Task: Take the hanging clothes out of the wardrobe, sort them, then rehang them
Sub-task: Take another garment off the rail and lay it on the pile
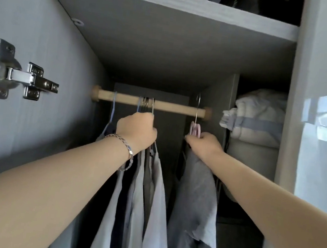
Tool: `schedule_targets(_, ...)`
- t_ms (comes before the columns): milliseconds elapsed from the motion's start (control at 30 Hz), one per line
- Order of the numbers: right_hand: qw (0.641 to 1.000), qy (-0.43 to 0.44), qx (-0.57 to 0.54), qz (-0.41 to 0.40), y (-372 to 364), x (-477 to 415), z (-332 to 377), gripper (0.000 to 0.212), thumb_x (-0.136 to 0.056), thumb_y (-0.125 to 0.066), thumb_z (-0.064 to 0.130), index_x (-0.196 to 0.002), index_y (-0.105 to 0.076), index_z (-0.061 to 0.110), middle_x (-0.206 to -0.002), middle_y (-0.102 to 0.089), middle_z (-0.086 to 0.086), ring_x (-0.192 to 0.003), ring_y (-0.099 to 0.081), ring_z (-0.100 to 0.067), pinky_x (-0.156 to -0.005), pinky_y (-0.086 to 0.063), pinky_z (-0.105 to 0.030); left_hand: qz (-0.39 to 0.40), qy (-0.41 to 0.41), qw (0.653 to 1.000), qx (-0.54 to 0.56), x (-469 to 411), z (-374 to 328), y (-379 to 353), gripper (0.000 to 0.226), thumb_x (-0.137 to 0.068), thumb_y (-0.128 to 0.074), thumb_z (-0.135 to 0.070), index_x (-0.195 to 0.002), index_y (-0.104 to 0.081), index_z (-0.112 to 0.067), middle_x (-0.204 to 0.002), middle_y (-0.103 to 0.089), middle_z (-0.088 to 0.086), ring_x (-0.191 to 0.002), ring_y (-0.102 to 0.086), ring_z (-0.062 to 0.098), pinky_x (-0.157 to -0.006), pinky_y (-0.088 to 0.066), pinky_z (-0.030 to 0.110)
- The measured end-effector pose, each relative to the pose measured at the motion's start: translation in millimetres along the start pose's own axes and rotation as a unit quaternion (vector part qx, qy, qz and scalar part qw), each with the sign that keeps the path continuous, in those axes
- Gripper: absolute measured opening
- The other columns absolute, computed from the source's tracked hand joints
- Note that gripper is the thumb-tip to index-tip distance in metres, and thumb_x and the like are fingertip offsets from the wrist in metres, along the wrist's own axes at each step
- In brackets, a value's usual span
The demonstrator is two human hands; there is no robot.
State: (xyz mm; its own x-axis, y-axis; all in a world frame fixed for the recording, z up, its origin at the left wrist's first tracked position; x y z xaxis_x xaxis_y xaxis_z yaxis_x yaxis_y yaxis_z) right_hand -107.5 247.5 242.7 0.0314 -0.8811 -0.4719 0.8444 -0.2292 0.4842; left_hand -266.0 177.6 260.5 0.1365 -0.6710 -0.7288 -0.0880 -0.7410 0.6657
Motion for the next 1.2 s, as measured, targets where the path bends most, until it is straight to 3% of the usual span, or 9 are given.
schedule_targets(100,0.998,0.003,0.051,0.027,18.2,47.9,-15.6,0.019,-0.095,-0.043,0.024,-0.092,-0.057,0.012,-0.079,-0.055,-0.003,-0.070,-0.050,-0.015,-0.061,-0.035,-0.024,0.017,-0.019,1.000,0.008,31.6,-24.5,4.1,0.017,-0.093,-0.043,-0.022,-0.099,-0.057,-0.015,-0.094,-0.062,0.004,-0.085,-0.059,0.025,-0.071,-0.046,0.032)
schedule_targets(233,0.990,0.014,0.108,0.089,52.3,129.3,-38.6,0.035,-0.099,-0.037,0.030,-0.067,-0.047,0.018,-0.064,-0.043,0.005,-0.055,-0.038,-0.006,-0.046,-0.032,-0.013,0.046,-0.050,0.997,0.025,81.8,-66.9,14.3,0.016,-0.093,-0.044,-0.023,-0.096,-0.057,-0.016,-0.093,-0.061,0.003,-0.082,-0.056,0.023,-0.067,-0.040,0.030)
schedule_targets(300,0.984,0.022,0.127,0.120,74.3,172.8,-52.4,0.034,-0.099,-0.036,0.028,-0.072,-0.052,0.016,-0.067,-0.045,0.004,-0.057,-0.041,-0.008,-0.047,-0.033,-0.008,0.080,-0.059,0.995,0.033,111.4,-92.1,18.0,0.016,-0.094,-0.044,-0.024,-0.095,-0.058,-0.015,-0.091,-0.062,0.003,-0.080,-0.056,0.022,-0.067,-0.040,0.030)
schedule_targets(400,0.976,0.019,0.163,0.141,111.0,235.6,-79.1,0.029,-0.100,-0.038,0.026,-0.106,-0.060,0.008,-0.086,-0.050,-0.004,-0.067,-0.045,-0.015,-0.049,-0.031,-0.008,0.129,-0.079,0.988,0.027,162.1,-130.3,14.6,0.018,-0.095,-0.043,-0.025,-0.096,-0.058,-0.015,-0.092,-0.063,0.003,-0.085,-0.059,0.025,-0.068,-0.041,0.030)
schedule_targets(600,0.962,-0.081,0.189,0.177,192.8,363.1,-157.7,0.016,-0.099,-0.040,0.025,-0.095,-0.055,0.021,-0.070,-0.049,0.006,-0.052,-0.039,-0.007,-0.040,-0.029,-0.011,0.223,-0.145,0.963,0.046,269.5,-211.4,-8.0,0.016,-0.093,-0.040,-0.019,-0.082,-0.052,-0.017,-0.083,-0.058,0.001,-0.069,-0.049,0.018,-0.056,-0.033,0.027)
schedule_targets(800,0.947,-0.230,0.206,0.092,287.3,494.4,-238.0,0.019,-0.098,-0.042,0.032,-0.089,-0.057,0.025,-0.061,-0.051,0.018,-0.052,-0.042,-0.006,-0.049,-0.033,-0.020,0.300,-0.255,0.916,0.083,376.2,-311.3,-45.8,0.019,-0.091,-0.041,-0.018,-0.093,-0.059,-0.016,-0.085,-0.061,0.001,-0.073,-0.051,0.022,-0.051,-0.028,0.023)
schedule_targets(933,0.921,-0.308,0.235,-0.029,342.7,581.1,-269.2,0.032,-0.095,-0.045,0.041,-0.066,-0.052,0.031,-0.052,-0.055,0.018,-0.053,-0.043,-0.002,-0.055,-0.036,-0.027,0.357,-0.337,0.862,0.129,449.6,-382.0,-61.2,0.021,-0.091,-0.038,-0.018,-0.097,-0.058,-0.017,-0.093,-0.064,0.002,-0.081,-0.055,0.023,-0.062,-0.037,0.027)
schedule_targets(1033,0.895,-0.346,0.264,-0.102,373.2,645.8,-279.5,0.029,-0.095,-0.047,0.038,-0.069,-0.052,0.027,-0.051,-0.056,0.023,-0.053,-0.042,-0.004,-0.054,-0.034,-0.026,0.378,-0.395,0.819,0.175,501.2,-431.1,-63.3,0.021,-0.091,-0.039,-0.020,-0.098,-0.059,-0.019,-0.098,-0.064,0.001,-0.080,-0.050,0.021,-0.067,-0.035,0.028)
schedule_targets(1200,0.788,-0.327,0.465,-0.236,396.4,747.3,-267.2,0.036,-0.093,-0.046,0.033,-0.064,-0.051,0.012,-0.064,-0.056,-0.003,-0.056,-0.051,-0.027,-0.052,-0.029,-0.025,0.398,-0.500,0.727,0.252,576.5,-497.9,-45.4,0.020,-0.091,-0.040,-0.022,-0.097,-0.060,-0.019,-0.095,-0.062,0.002,-0.080,-0.048,0.020,-0.067,-0.035,0.028)
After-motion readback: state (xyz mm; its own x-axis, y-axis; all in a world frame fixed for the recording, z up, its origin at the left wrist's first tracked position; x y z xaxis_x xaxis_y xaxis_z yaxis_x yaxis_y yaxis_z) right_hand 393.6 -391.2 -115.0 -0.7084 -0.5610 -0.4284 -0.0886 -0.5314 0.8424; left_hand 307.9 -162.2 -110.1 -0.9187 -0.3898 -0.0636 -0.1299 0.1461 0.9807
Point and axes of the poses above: each hand's wrist, its own x-axis away from the middle knuckle, its own y-axis out of the back of the hand, z = x × y, the point moved 3 cm from there along -x, towards the middle knuckle
